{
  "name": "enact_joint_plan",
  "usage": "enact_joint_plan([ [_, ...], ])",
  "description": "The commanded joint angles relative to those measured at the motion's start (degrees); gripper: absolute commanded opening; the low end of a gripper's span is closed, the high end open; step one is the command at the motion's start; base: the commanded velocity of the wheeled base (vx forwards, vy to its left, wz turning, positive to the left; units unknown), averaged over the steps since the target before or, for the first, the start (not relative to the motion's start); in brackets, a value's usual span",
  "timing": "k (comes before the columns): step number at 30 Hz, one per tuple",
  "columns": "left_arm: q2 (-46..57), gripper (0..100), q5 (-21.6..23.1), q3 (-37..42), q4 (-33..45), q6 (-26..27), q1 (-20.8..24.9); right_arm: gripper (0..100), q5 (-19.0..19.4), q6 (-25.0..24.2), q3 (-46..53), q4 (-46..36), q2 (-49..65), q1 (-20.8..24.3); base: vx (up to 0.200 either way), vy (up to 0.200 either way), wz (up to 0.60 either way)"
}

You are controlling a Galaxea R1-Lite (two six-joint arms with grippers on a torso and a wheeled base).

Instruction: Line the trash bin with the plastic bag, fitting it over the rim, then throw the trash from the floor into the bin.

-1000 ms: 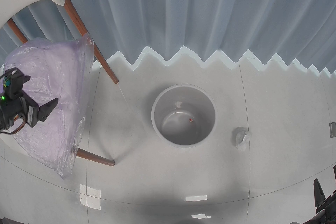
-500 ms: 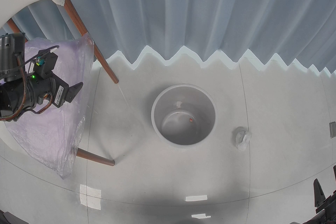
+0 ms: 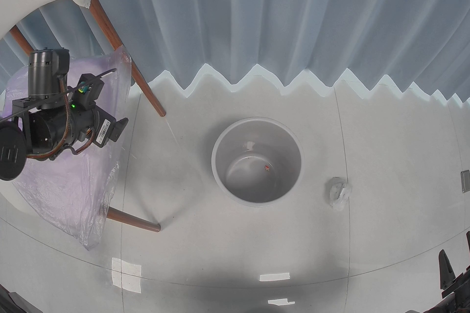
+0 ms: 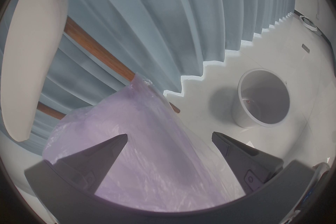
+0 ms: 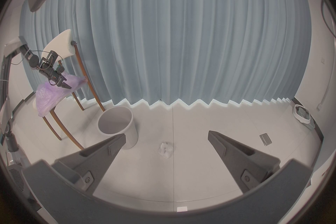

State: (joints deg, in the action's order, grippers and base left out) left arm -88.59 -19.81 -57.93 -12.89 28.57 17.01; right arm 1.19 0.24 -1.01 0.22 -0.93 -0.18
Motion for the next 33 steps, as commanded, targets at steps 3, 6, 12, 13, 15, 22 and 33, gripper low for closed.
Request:
enact_joint_plan([
  [3, -4.8, 100, -0.3, -3.5, -0.9, 0.0, -0.4, 100, 0.0, 0.0, 1.0, 0.0, 0.8, 0.0, 0.0, 0.0, 0.0],
  [6, -4.8, 100, -1.3, -3.4, -0.9, 0.0, -0.7, 100, 0.0, 0.0, 1.0, 0.0, 0.8, 0.0, 0.0, 0.0, 0.0],
  [12, -4.7, 100, -3.0, -2.8, -0.9, 0.0, -1.0, 100, 0.0, 0.0, 1.0, 0.0, 0.8, 0.0, 0.0, 0.0, 0.0],
  [13, -4.7, 100, -3.0, -2.8, -0.9, 0.0, -1.0, 100, 0.0, 0.0, 1.0, 0.0, 0.8, 0.0, 0.0, 0.0, 0.0],
  [15, -4.6, 100, -3.3, -2.2, -0.8, 0.0, -1.0, 100, 0.0, 0.0, 1.0, 0.0, 0.8, 0.0, 0.0, 0.0, 0.0],
  [22, -4.3, 100, -3.4, 0.6, -1.0, 0.0, -1.8, 100, 0.0, 0.0, 1.0, 0.0, 0.8, 0.1, 0.0, 0.0, 0.0],
  [33, -2.6, 0, -3.5, 1.9, -1.0, 0.0, -3.1, 100, -0.1, 0.0, 1.0, 0.0, 0.8, 0.0, 0.0, 0.0, 0.0],
])
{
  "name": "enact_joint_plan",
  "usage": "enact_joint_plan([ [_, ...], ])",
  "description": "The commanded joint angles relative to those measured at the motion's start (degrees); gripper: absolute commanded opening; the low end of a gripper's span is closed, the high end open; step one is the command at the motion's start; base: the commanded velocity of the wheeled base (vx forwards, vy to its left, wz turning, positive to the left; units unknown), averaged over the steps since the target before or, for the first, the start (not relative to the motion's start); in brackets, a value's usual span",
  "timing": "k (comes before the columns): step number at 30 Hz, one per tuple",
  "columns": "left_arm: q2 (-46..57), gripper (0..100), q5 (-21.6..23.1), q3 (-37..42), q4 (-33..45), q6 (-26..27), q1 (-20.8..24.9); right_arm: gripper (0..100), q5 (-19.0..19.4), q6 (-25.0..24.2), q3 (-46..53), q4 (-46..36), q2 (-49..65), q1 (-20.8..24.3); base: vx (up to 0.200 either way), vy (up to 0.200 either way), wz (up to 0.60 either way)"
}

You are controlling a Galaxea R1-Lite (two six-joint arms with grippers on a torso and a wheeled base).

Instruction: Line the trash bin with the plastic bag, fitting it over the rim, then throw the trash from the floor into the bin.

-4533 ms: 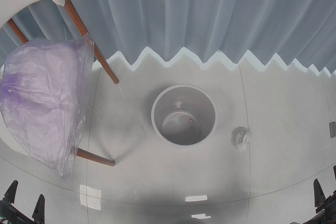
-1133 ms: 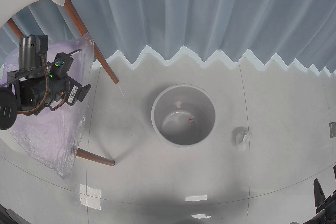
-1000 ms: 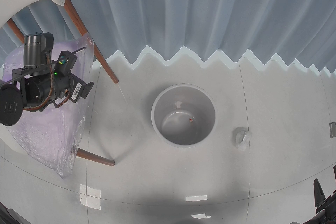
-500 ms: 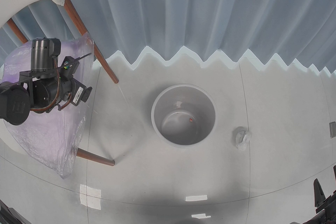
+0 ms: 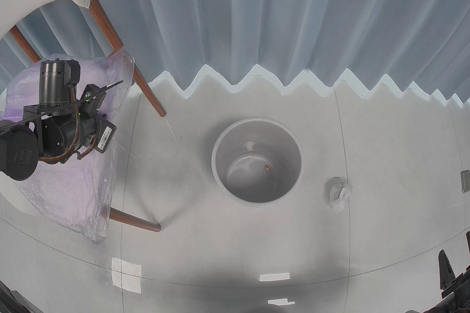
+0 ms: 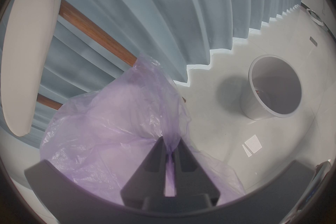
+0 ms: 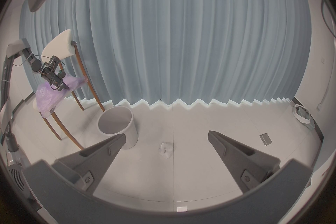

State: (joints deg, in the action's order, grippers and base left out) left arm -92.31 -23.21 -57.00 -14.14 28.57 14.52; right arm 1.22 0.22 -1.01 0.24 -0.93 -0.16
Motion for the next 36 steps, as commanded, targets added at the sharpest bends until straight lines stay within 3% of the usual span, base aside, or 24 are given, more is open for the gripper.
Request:
enact_joint_plan([
  [1, 1.4, 0, -0.2, 1.2, 0.3, 0.0, -0.7, 100, 0.0, 0.0, 1.0, 0.0, 0.8, 0.1, 0.0, 0.0, 0.0],
  [12, 13.1, 0, 0.1, 3.6, 0.6, -1.4, -0.5, 100, 0.0, 0.0, 1.0, 0.0, 0.8, 0.0, 0.0, 0.0, 0.0],
  [17, 15.8, 0, 2.5, 3.3, 0.4, -4.1, 0.1, 100, 0.0, 0.0, 1.0, 0.0, 0.8, 0.0, 0.0, 0.0, 0.0],
  [20, 17.4, 0, 4.8, 3.5, 0.5, -5.5, 1.6, 100, 0.0, 0.0, 1.0, 0.0, 0.8, 0.0, 0.0, 0.0, 0.0],
  [32, 18.8, 0, 5.8, -0.4, 0.8, -10.8, 9.0, 100, 0.0, 0.0, 1.0, 0.0, 0.8, 0.0, 0.0, 0.0, 0.0],
  [36, 17.9, 0, 10.4, -4.0, 0.8, -14.7, 11.5, 100, 0.0, 0.0, 1.0, 0.0, 0.8, 0.0, 0.0, 0.0, 0.0],
])
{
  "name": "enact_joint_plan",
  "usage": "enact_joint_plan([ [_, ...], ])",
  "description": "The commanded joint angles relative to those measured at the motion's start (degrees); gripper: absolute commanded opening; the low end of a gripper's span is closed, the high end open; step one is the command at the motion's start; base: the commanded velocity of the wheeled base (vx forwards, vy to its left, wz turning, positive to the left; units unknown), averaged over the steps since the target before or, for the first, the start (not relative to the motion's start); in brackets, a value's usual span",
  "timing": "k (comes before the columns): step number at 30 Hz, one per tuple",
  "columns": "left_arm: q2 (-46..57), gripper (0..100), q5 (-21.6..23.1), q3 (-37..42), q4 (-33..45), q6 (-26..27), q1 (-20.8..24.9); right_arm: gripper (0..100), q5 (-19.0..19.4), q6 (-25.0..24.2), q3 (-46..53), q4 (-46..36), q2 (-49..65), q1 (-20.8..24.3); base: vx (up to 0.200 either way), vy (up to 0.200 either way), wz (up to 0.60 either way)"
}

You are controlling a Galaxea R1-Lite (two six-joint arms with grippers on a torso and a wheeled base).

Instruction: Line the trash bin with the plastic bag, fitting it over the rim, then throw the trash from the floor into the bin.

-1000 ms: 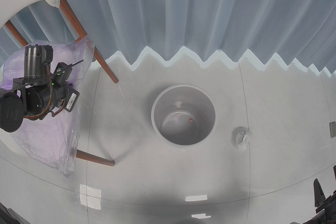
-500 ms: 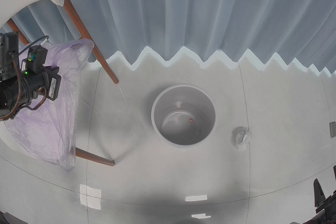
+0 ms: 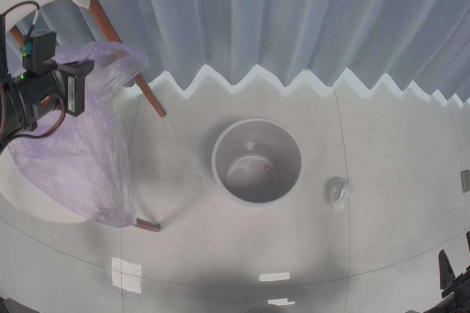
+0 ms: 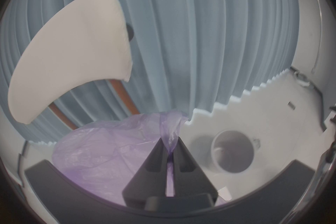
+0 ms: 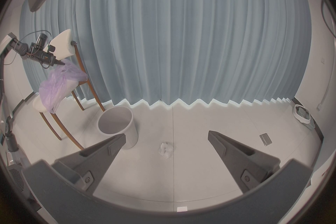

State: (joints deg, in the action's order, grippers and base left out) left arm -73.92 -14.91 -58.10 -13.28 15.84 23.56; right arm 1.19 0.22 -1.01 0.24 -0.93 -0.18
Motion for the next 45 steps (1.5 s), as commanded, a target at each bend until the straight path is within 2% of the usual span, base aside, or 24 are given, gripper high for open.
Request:
enact_joint_plan([
  [1, -0.9, 0, 2.7, -3.5, -0.1, -2.7, 3.2, 100, 0.0, 0.0, 1.0, 0.0, 0.8, 0.0, 0.0, 0.0, 0.0],
  [9, -4.7, 0, 7.1, -7.7, -0.6, -6.2, 7.8, 100, 0.0, 0.0, 1.0, 0.0, 0.8, 0.0, 0.0, 0.0, 0.0],
  [15, -12.2, 0, 11.6, -16.4, -4.7, -6.8, 11.3, 100, 0.0, 0.0, 1.0, 0.0, 0.8, 0.0, 0.0, 0.0, 0.0],
  [18, -15.4, 0, 11.5, -20.5, -6.9, -8.2, 13.2, 100, 0.0, 0.0, 1.0, 0.0, 0.8, 0.1, 0.0, 0.0, 0.0],
  [20, -18.2, 0, 11.5, -25.4, -7.3, -12.5, 16.4, 100, 0.0, 0.0, 1.0, 0.0, 0.8, 0.0, 0.0, 0.0, 0.0],
  [23, -20.7, 0, 11.1, -29.6, -6.9, -15.7, 19.2, 100, 0.0, 0.0, 1.0, 0.0, 0.8, 0.0, 0.0, 0.0, 0.0],
  [31, -25.5, 0, 10.9, -34.6, -6.7, -16.1, 21.3, 100, 0.0, 0.0, 1.0, 0.0, 0.8, 0.0, 0.0, 0.0, 0.0],
  [34, -27.2, 0, 10.5, -37.2, -6.7, -16.0, 23.3, 100, 0.0, 0.0, 1.0, 0.0, 0.8, 0.0, 0.0, 0.0, 0.0],
  [37, -28.8, 0, 9.5, -41.0, -6.4, -15.9, 24.6, 100, 0.0, 0.0, 1.0, 0.0, 0.8, 0.1, 0.0, 0.0, 0.0],
  [41, -33.2, 0, 9.3, -50.8, -3.9, -16.3, 25.7, 100, 0.0, 0.0, 1.0, 0.0, 0.8, 0.0, 0.0, 0.0, 0.0],
  [45, -33.7, 0, 8.5, -52.8, -2.0, -16.3, 26.8, 100, 0.0, 0.0, 1.0, 0.0, 0.8, 0.0, 0.0, 0.0, 0.0],
])
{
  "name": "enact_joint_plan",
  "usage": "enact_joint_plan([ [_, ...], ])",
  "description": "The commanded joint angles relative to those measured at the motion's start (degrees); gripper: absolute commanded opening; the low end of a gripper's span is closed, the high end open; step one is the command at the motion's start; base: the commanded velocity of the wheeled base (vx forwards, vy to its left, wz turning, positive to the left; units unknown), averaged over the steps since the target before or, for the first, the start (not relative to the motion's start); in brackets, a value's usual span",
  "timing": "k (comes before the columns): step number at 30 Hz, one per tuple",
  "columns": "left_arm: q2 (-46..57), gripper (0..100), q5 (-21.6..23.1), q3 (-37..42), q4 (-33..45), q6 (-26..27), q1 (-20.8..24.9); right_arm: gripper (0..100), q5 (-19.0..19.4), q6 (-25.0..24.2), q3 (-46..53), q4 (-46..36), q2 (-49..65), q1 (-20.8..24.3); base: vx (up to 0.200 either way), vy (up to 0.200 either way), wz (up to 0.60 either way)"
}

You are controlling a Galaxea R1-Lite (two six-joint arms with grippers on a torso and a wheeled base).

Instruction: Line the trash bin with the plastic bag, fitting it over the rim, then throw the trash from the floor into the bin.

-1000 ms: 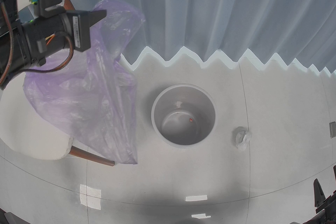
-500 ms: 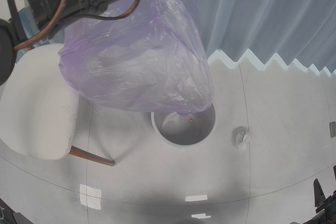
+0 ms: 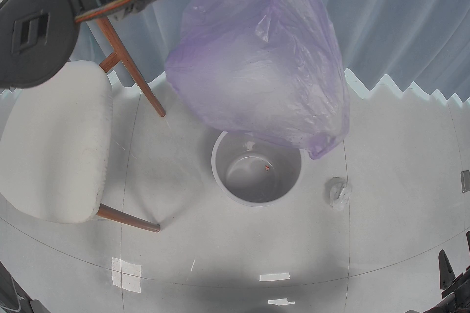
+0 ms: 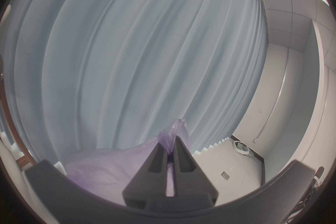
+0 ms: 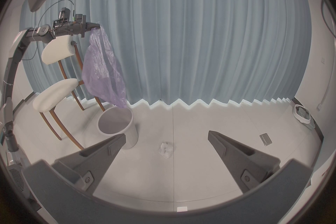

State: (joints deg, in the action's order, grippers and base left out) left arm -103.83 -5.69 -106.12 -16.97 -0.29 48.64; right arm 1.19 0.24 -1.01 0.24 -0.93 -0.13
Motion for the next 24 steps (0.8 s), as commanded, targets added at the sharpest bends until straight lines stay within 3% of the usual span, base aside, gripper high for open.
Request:
enact_joint_plan([
  [1, -3.8, 0, -1.8, -4.9, 2.5, -0.1, 2.9, 100, 0.0, 0.0, 1.0, 0.0, 0.8, 0.0, 0.0, 0.0, 0.0],
  [12, -6.2, 0, -5.8, -4.6, 2.6, -2.3, 4.7, 100, 0.0, 0.0, 1.0, 0.0, 0.8, 0.0, 0.0, 0.0, 0.0],
  [18, -5.7, 0, -11.4, -4.5, 7.6, -2.3, 5.1, 100, 0.0, 0.0, 1.0, 0.0, 0.8, 0.0, 0.0, 0.0, 0.0],
  [24, -3.7, 0, -13.5, -3.0, 9.9, -3.0, 6.0, 100, 0.0, 0.0, 1.0, 0.0, 0.8, 0.0, 0.0, 0.0, 0.0],
])
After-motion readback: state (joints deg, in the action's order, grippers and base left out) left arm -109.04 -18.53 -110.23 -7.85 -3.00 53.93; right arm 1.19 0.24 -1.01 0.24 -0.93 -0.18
